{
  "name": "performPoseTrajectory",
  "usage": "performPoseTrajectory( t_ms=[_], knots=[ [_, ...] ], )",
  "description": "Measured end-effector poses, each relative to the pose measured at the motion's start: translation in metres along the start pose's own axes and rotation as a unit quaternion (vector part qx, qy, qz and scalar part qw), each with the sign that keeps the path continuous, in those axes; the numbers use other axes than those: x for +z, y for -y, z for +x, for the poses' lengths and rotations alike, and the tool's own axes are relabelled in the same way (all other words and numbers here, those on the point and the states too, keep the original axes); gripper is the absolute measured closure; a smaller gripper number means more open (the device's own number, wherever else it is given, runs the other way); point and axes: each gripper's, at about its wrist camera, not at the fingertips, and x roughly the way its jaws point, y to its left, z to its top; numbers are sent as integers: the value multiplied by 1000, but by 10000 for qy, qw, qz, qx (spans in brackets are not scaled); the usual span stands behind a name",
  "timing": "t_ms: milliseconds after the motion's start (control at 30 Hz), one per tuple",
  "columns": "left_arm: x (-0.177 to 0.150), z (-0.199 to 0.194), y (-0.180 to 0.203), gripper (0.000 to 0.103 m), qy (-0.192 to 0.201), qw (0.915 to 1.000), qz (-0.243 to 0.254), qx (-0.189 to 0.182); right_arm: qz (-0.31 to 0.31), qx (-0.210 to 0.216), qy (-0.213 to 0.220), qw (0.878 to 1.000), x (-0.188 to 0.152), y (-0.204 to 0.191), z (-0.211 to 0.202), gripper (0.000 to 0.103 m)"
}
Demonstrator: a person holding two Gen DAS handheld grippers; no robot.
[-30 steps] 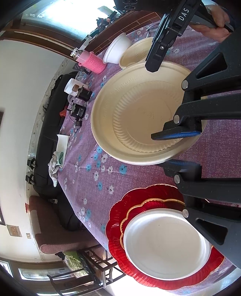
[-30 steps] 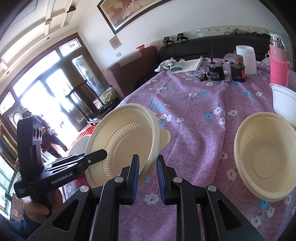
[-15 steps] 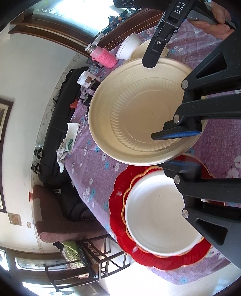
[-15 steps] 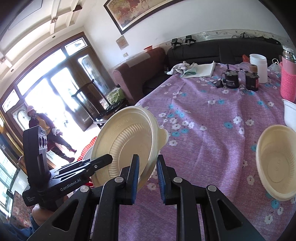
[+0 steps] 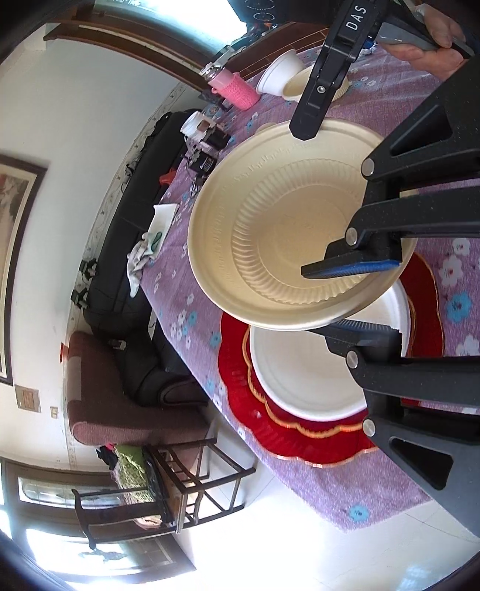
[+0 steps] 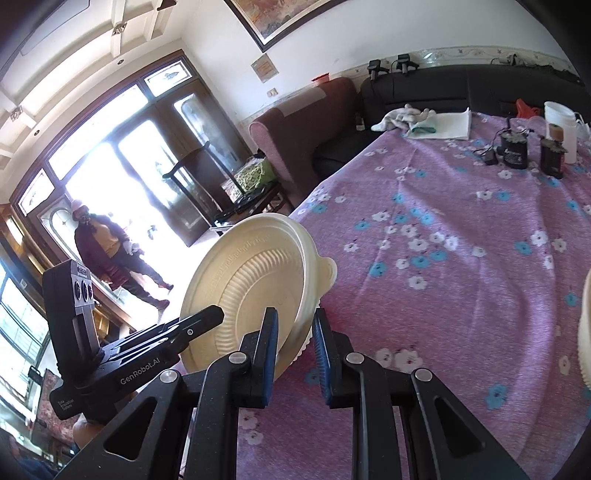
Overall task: Organize plates and bowls
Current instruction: 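Lower the cream bowl into the white bowl and open the left gripper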
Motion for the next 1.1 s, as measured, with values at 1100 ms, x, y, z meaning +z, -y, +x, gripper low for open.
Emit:
performPoseTrajectory(
  t_ms=[1100],
  knots=[
    [1,6,-56,79,-5,9975,-584,401,307,405,-688,9963,-1,-17,77,79]
  ],
)
